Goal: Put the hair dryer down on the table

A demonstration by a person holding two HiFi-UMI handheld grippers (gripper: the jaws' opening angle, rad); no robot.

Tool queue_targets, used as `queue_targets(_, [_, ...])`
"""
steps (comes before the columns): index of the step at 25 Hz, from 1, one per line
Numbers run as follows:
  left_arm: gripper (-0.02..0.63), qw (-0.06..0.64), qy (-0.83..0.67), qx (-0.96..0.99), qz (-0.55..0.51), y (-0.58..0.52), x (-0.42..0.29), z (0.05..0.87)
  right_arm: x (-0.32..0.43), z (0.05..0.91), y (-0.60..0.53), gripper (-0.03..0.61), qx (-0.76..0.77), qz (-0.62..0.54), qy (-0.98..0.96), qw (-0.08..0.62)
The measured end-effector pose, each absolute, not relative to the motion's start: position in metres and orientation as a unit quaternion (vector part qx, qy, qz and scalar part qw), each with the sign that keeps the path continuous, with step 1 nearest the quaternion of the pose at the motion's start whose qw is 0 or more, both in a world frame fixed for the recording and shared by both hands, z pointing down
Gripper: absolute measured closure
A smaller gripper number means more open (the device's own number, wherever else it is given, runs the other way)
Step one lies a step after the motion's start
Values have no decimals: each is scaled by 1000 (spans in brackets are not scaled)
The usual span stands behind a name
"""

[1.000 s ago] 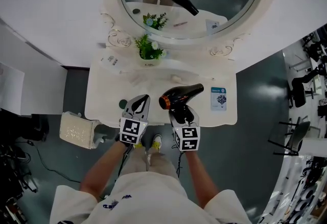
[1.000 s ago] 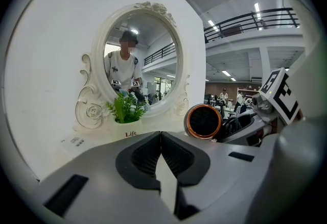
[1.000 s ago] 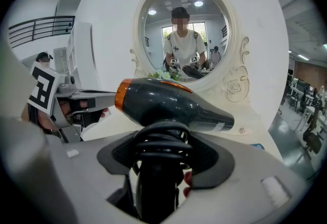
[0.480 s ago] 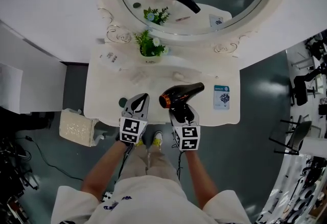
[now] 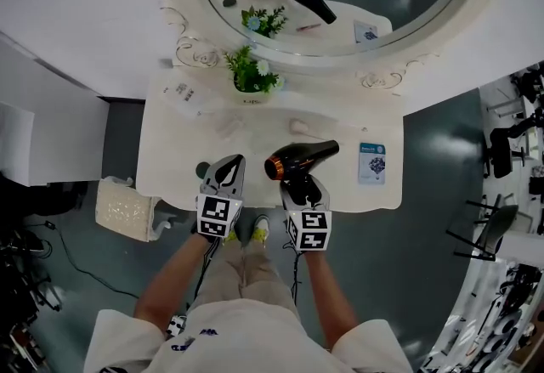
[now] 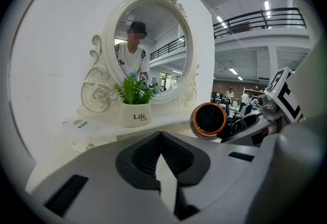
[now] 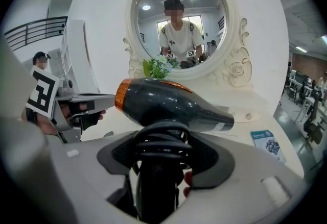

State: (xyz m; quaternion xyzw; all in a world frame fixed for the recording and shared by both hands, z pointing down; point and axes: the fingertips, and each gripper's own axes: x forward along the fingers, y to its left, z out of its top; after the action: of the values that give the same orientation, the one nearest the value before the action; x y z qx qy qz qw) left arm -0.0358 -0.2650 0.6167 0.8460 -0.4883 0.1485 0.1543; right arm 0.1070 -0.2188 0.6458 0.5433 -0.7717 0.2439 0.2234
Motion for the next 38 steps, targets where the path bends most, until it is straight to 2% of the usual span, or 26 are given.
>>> queue_targets(38, [606,181,-482,841,167,-276,-24,695,111,723,-253,276,558,262,-748,245])
